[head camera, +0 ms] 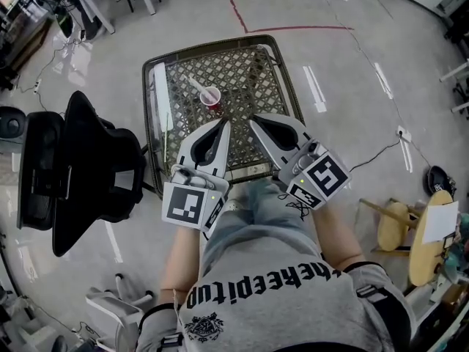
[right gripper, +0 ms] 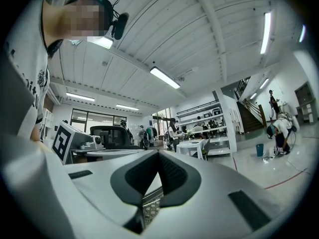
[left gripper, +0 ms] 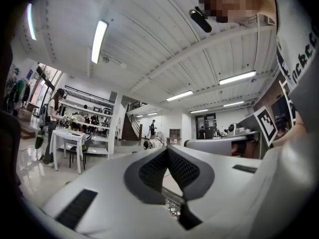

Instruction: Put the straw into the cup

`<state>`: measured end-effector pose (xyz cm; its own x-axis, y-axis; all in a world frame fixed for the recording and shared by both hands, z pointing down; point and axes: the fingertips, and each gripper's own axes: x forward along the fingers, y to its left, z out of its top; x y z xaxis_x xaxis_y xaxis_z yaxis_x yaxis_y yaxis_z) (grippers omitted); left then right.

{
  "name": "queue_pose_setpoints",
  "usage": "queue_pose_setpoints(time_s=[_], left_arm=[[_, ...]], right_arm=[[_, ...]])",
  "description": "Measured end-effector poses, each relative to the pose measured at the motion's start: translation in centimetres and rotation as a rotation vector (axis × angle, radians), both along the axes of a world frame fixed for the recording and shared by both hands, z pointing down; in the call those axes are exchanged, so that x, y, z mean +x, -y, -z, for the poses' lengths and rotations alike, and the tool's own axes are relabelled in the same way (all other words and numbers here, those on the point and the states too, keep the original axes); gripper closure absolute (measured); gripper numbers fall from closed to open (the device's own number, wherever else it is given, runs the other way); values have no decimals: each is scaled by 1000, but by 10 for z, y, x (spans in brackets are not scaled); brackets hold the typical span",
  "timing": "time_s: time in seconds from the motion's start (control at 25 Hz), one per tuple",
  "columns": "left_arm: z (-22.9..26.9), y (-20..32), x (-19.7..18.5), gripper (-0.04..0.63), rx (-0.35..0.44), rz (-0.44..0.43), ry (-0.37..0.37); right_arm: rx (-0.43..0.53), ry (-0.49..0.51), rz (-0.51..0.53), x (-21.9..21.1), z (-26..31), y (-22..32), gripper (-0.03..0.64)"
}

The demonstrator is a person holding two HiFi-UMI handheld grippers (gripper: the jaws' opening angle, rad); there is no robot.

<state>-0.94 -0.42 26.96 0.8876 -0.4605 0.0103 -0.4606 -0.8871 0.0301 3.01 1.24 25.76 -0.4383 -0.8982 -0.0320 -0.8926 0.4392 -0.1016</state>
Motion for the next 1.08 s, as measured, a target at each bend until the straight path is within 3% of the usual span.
queue_pose_setpoints(time_s=[1.08], left_arm=[[2, -13, -11, 571, -4, -17, -3]], right_arm=[[34, 0, -5, -15, 13, -9, 611]])
